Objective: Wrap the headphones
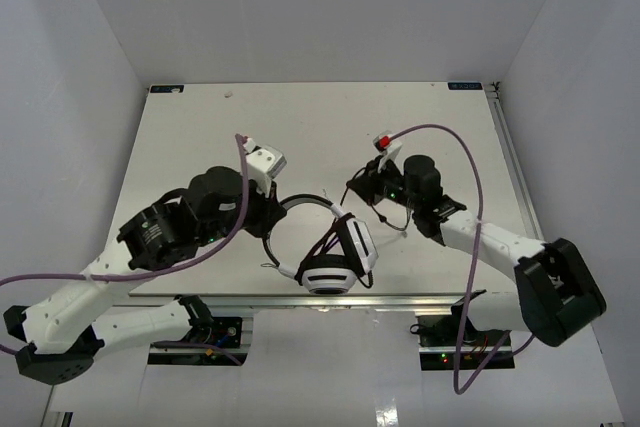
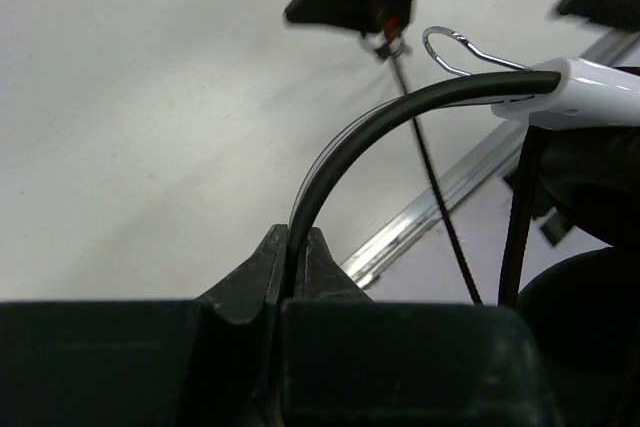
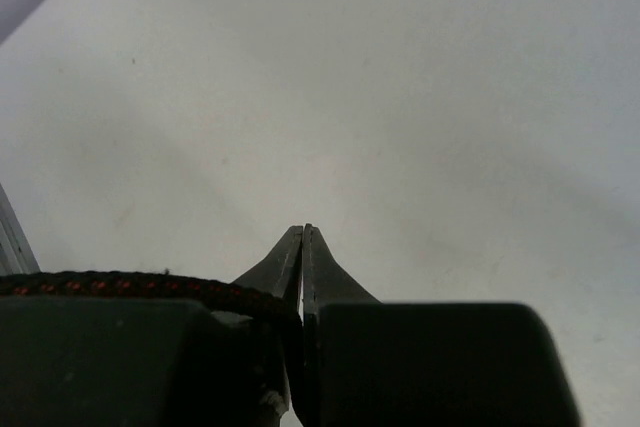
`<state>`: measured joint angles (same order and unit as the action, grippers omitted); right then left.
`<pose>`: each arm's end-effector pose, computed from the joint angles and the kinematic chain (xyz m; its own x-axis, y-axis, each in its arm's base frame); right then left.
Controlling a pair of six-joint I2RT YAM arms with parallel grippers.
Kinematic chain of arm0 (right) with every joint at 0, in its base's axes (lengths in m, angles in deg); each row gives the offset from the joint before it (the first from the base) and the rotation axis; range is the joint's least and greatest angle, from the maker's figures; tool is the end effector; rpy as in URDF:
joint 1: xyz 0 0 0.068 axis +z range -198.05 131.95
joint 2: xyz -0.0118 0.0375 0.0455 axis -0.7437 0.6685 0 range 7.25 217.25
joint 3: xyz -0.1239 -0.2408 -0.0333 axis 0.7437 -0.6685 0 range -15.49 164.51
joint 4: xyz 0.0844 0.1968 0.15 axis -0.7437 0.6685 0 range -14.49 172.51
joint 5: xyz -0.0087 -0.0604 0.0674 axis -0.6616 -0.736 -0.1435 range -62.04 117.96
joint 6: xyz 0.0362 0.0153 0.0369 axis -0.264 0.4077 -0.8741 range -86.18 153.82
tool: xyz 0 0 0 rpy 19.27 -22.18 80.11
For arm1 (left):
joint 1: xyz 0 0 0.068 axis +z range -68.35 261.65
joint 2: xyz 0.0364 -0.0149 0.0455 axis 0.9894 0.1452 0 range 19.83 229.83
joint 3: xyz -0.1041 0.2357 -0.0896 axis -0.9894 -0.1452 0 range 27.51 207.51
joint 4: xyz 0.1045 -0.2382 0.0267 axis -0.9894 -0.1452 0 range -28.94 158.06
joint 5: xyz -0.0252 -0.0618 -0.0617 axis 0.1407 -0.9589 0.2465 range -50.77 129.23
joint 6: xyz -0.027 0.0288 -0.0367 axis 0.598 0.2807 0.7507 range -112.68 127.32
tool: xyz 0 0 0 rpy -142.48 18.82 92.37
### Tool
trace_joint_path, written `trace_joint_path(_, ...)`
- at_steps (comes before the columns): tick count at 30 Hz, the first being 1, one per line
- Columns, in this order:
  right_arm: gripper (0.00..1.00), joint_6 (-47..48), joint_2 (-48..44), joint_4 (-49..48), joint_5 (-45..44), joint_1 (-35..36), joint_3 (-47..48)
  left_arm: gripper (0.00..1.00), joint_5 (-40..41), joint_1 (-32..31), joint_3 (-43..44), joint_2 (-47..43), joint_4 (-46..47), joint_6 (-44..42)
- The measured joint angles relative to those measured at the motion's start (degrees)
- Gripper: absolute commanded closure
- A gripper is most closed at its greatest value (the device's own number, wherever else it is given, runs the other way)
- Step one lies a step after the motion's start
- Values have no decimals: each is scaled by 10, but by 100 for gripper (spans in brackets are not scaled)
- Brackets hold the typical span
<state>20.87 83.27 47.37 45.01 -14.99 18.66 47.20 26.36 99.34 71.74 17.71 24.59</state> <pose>0.2321 0.1634 0.2252 -0.3642 0.0186 -0.9311 -0.6964 0.6585 0.2855 0.0959 -0.1298 0.4058 -0.4968 0.2008 -0.8443 0.6267 0.7560 -0.1890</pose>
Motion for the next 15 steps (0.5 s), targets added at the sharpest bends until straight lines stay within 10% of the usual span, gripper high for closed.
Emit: trace_joint_path(15,92,68,-128,393,7,-13,235,100,268,0,34,256,-28,-56)
